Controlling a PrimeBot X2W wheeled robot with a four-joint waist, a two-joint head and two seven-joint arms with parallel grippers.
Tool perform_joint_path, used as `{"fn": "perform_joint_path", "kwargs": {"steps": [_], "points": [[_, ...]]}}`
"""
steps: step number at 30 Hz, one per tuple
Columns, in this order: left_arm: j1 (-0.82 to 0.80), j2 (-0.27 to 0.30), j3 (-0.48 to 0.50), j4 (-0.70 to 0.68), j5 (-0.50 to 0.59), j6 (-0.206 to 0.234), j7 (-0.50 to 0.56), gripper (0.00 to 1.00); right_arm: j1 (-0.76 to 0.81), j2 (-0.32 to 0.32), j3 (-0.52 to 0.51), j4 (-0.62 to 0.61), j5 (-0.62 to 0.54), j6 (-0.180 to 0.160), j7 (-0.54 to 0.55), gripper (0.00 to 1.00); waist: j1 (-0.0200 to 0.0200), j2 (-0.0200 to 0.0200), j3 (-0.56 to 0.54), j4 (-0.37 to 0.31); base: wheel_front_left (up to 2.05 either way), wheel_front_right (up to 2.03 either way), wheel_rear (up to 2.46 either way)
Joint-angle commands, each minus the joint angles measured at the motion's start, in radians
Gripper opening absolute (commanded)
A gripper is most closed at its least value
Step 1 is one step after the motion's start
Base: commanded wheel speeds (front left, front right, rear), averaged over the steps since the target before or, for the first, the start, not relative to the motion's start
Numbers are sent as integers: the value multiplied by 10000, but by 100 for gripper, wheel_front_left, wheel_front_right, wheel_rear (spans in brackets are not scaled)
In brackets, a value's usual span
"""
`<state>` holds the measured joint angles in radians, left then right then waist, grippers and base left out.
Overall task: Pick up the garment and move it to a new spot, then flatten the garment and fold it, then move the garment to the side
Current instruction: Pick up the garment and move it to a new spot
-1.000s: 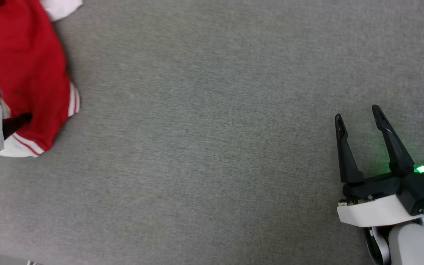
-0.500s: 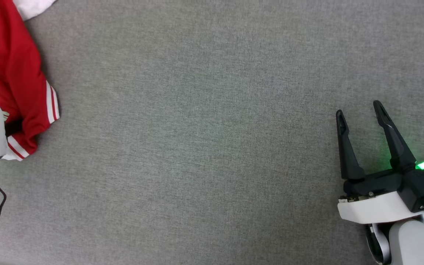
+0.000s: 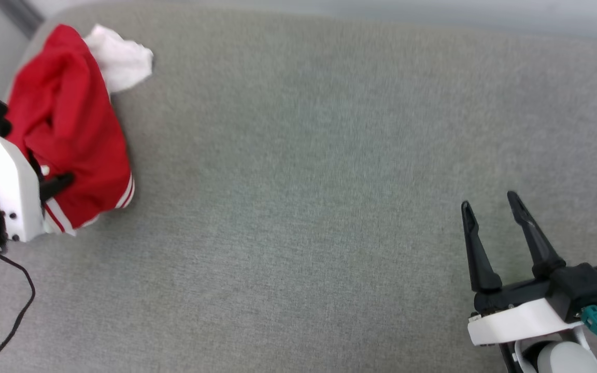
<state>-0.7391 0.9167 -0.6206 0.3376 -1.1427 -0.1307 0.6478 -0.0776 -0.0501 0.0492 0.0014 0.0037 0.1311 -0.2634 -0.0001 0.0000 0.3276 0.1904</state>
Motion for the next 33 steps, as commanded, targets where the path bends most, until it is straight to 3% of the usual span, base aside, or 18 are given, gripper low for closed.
{"fn": "perform_joint_path", "kwargs": {"steps": [1, 7, 14, 15, 16, 26, 33], "points": [[275, 157, -209, -473, -99, 14, 63, 0, 220, -2, 27, 70, 144, -7, -21, 100, 1, 0, -1077, 23, 0, 0, 0], [678, 522, -893, -2308, -199, 14, 194, 0, 527, 0, 70, 213, 505, -7, -21, 100, 1, 0, -1852, -199, 0, 0, 0], [740, -307, -1065, -3393, -315, 59, -290, 0, 660, 0, 160, 289, 768, -7, -21, 100, 1, 0, -2166, -711, 0, 0, 0], [584, -912, -996, -3497, -385, 198, -636, 0, 649, 3, 157, 288, 840, -7, -19, 100, 1, 0, -2188, -939, 0, 0, 0], [584, -912, -996, -3497, -385, 198, -636, 0, 649, 3, 157, 288, 840, -7, -19, 100, 1, 0, -2188, -939, 0, 0, 0], [-855, -4026, -1105, -2589, 685, 1131, -2447, 0, 360, 3, 147, 253, 1016, -7, -21, 100, 1, 0, -1932, -2434, 0, 0, 0], [-2229, -5707, -1436, -1356, 1565, 1338, -3221, 0, 161, 5, 226, 201, 1163, -7, -21, 100, 1, 0, -1431, -3489, 0, 0, 0]]}}
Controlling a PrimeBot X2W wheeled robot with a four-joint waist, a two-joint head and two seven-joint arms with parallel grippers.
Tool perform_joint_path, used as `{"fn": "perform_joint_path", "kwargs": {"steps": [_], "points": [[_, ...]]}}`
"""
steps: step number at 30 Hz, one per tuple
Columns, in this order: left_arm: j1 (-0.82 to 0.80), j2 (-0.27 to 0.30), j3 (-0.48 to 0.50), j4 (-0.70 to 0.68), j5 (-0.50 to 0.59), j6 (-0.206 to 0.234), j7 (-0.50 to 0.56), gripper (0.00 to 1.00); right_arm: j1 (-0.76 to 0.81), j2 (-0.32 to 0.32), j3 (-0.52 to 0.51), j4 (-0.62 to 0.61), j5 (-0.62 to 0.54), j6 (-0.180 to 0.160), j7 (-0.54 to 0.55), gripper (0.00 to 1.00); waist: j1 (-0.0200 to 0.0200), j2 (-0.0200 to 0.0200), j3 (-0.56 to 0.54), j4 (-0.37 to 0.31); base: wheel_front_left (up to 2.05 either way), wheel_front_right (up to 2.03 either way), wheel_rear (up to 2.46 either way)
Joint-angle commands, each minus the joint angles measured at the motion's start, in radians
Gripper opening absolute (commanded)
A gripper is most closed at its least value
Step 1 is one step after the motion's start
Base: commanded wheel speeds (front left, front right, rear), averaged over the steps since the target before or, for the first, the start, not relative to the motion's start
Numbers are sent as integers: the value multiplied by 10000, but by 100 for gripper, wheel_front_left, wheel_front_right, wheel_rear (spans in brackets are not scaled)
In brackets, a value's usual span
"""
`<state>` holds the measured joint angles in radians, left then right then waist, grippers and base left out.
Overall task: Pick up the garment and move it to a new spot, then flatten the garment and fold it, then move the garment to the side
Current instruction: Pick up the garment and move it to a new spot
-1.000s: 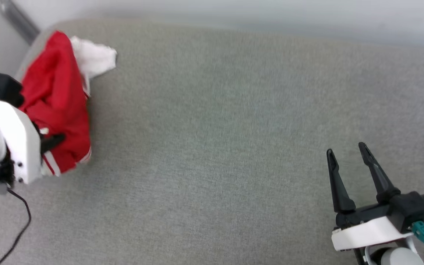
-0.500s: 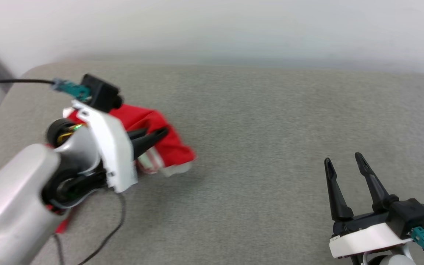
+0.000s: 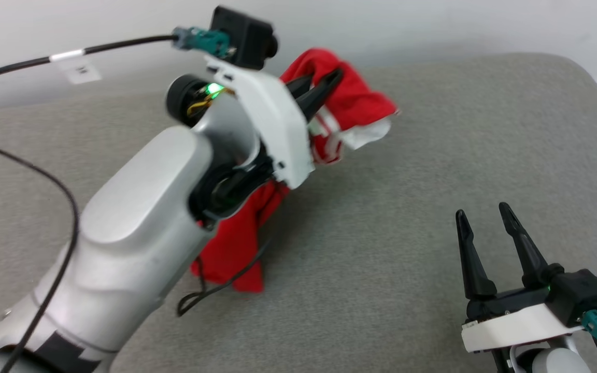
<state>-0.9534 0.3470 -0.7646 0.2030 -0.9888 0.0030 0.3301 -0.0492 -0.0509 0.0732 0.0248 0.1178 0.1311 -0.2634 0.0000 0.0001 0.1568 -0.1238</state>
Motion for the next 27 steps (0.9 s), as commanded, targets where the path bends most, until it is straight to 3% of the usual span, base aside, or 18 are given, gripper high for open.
{"fn": "perform_joint_path", "kwargs": {"steps": [1, 7, 8, 9, 15, 18, 22, 27], "points": [[-264, -202, 3, 179, 103, 77, -139, 0, -155, 13, 46, -41, 53, -5, -21, 100, 0, -1, 382, -503, 0, 0, 0], [-912, -1470, -483, 1506, 531, 30, -525, 0, -349, 13, 155, -85, 239, -7, -21, 100, 0, -1, 907, -1115, 0, 0, 0], [-929, -1673, -629, 1697, 584, -46, -552, 16, -361, 14, 160, -89, 263, -7, -21, 100, 0, -1, 973, -1178, 0, 0, 0], [-881, -1886, -796, 1890, 609, -128, -557, 100, -367, 14, 157, -89, 283, -7, -21, 100, 0, -1, 1026, -1225, 0, 0, 0], [-446, -2606, -1285, 2607, 827, -564, -1650, 100, -471, 13, 94, -85, 306, -7, -21, 100, 0, -1, 1116, -1259, 0, 0, 0], [-455, -2709, -1316, 2894, 1024, -641, -2346, 100, -440, 14, 24, -74, 192, -5, -21, 100, 0, -1, 996, -1027, 0, 0, 0], [-653, -2392, -1202, 3381, 1462, -693, -3312, 100, -301, 11, -88, -25, -10, -5, -21, 100, 0, -1, 622, -558, 0, 0, 0], [-649, -1507, -1012, 3840, 2191, -527, -4697, 100, -74, 10, -310, -6, -215, -7, -21, 100, 0, -1, -16, 181, 0, 0, 0]]}}
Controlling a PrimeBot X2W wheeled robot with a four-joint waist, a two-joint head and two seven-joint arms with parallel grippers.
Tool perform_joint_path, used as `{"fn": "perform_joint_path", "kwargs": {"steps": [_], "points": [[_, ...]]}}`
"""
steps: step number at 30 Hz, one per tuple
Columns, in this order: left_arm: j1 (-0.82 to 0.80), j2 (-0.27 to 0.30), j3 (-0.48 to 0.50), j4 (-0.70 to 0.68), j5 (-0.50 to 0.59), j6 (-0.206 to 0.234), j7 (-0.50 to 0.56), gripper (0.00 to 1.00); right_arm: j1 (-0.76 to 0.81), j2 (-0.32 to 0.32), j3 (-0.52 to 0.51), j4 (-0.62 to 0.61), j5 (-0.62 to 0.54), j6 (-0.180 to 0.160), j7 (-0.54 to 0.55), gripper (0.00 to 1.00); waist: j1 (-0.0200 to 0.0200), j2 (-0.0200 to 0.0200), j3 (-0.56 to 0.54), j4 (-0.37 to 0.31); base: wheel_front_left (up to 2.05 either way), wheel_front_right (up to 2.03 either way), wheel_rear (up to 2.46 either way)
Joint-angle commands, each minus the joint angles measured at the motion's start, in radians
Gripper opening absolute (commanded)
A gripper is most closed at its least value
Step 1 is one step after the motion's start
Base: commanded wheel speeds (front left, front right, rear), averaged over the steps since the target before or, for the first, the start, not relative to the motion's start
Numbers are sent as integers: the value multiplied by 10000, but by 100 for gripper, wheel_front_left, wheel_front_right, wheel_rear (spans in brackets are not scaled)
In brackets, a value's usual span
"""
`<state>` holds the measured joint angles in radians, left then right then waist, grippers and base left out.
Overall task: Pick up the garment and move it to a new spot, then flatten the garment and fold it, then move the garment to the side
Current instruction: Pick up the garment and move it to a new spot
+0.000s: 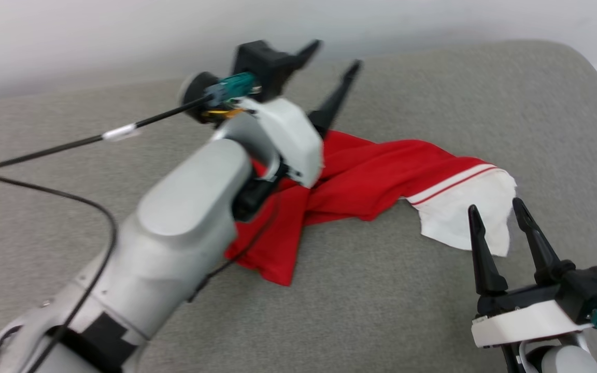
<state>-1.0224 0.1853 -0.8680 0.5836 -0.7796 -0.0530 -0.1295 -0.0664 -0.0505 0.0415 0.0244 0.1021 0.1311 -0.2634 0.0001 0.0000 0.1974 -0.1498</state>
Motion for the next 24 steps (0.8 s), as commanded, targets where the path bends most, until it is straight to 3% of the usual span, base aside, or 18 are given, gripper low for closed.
{"fn": "perform_joint_path", "kwargs": {"steps": [1, 9, 16, 21, 24], "points": [[88, 311, 47, 106, 236, 79, -376, 100, 150, 9, -81, 2, -87, -5, -21, 100, -1, 0, -569, 615, 0, 0, 0], [1262, 2165, 685, -450, 1010, 686, -1311, 100, 552, 6, -519, -60, -324, -7, -21, 100, -1, 0, -1388, 1639, 0, 0, 0], [3705, 3352, 1913, -2905, 1790, 1630, -1354, 100, 735, 7, -736, -234, -394, -7, -21, 100, -1, 0, -1740, 2058, 0, 0, 0], [6018, 3606, 2966, -4699, 2358, 2336, -1357, 100, 904, 7, -741, -368, -393, -7, -20, 100, -1, 0, -1916, 2122, 0, 0, 0], [7285, 3444, 3554, -5522, 2762, 2645, -1358, 100, 970, 6, -733, -439, -393, -5, -20, 100, -1, 0, -1965, 2126, 0, 0, 0]]}}
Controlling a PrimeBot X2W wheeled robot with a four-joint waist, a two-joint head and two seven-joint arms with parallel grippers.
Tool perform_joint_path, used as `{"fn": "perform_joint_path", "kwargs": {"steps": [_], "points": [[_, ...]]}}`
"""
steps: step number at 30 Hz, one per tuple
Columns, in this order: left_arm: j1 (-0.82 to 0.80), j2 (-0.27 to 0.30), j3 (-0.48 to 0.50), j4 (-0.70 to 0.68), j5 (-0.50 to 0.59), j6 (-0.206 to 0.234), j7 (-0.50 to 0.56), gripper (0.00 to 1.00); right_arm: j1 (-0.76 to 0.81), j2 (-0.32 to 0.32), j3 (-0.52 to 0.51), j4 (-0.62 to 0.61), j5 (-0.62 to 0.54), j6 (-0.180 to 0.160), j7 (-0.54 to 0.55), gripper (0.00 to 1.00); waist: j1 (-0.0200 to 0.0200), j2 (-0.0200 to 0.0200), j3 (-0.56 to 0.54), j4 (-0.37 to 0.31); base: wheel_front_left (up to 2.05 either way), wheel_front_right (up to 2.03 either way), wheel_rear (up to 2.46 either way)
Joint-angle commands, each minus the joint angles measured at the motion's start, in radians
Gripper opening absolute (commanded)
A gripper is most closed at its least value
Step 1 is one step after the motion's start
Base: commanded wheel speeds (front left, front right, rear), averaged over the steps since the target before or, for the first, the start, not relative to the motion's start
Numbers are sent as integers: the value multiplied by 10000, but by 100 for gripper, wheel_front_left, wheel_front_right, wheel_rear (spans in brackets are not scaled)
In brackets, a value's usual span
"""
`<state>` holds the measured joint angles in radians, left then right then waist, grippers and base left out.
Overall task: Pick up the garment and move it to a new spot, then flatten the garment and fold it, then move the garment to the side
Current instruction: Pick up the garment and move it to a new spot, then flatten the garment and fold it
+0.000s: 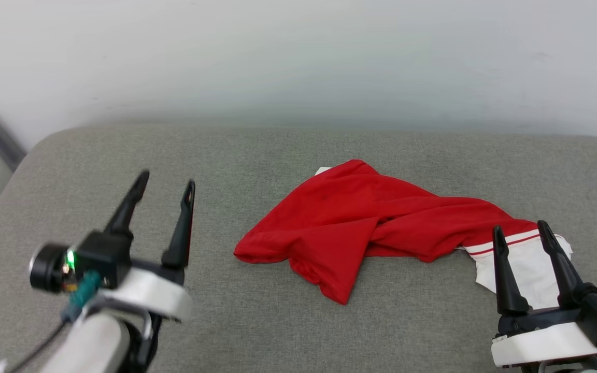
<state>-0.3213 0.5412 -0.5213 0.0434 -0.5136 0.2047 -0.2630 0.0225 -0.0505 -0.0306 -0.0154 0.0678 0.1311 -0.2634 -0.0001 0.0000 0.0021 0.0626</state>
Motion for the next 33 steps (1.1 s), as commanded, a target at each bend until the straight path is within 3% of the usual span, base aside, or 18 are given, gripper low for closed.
{"fn": "perform_joint_path", "kwargs": {"steps": [1, 6, 14, 24, 28, 33], "points": [[652, -220, 225, -381, 254, 137, -24, 100, 116, 7, -9, -60, -49, -7, -20, 100, 1, 0, -25, 7, 0, 0, 0], [2160, -838, 834, -1026, 1065, 231, -25, 100, 197, 7, 108, -101, -7, -7, -20, 100, 1, 0, -58, -22, 0, 0, 0], [3232, -1849, 1552, -1186, 1809, -357, -25, 100, 229, 7, 237, -106, 39, -7, -20, 100, 1, 0, -43, -115, 0, 0, 0], [2870, -1921, 1472, -288, 1773, -1463, 149, 100, 129, 8, 361, -73, -179, -5, -20, 100, 1, 0, 335, -401, 0, 0, 0], [1674, -1863, 988, -216, 1837, -2030, 1336, 100, 8, 8, 375, -126, -290, -7, -20, 100, 1, 0, 827, -441, 0, 0, 0], [-125, -1994, 433, 184, 1421, -2709, 3863, 100, -325, 8, 436, -246, -378, -7, -20, 100, 1, 0, 1643, -568, 0, 0, 0]]}}
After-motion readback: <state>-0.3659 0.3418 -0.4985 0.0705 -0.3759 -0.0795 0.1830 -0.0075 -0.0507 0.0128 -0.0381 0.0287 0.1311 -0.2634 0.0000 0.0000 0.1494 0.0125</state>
